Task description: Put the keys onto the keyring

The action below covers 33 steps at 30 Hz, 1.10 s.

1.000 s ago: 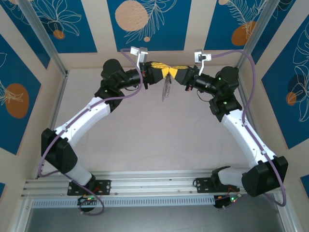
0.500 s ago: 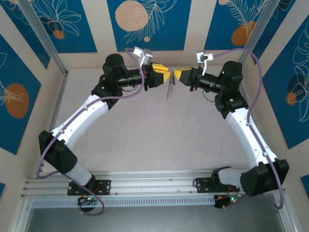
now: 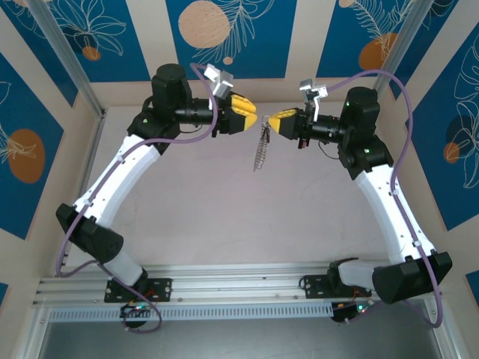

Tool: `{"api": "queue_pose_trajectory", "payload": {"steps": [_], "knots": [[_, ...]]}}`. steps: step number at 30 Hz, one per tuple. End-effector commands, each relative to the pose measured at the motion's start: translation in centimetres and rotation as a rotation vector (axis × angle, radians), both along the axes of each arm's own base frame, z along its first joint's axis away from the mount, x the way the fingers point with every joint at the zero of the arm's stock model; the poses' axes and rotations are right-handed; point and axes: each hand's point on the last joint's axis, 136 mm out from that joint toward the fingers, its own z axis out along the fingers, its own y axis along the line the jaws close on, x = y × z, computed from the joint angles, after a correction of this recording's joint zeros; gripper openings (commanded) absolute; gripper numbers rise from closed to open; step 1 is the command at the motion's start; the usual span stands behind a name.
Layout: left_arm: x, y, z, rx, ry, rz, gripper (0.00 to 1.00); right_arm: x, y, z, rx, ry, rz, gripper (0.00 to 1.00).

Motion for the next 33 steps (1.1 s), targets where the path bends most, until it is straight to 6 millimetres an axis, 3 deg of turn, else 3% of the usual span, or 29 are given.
{"api": "queue_pose_trajectory", "payload": {"steps": [1,18,33], "knots": [[-1.2,0.0,-1.0,0.035,0.028,-0.099,0.35,-1.1,0.3,0.6,-0.012,-0.029,0.053,0.00],[-1.3,-0.4,-1.6,0.037,0.058,-0.145,0.35,-1.0,1.9,-0.1,-0.029,-0.019,0.082,0.00],[-1.7,-0.7,-1.9,0.046,0.074,-0.178,0.21,-0.9,2.0,0.1,-0.025,-0.022,0.081,0.00]]}}
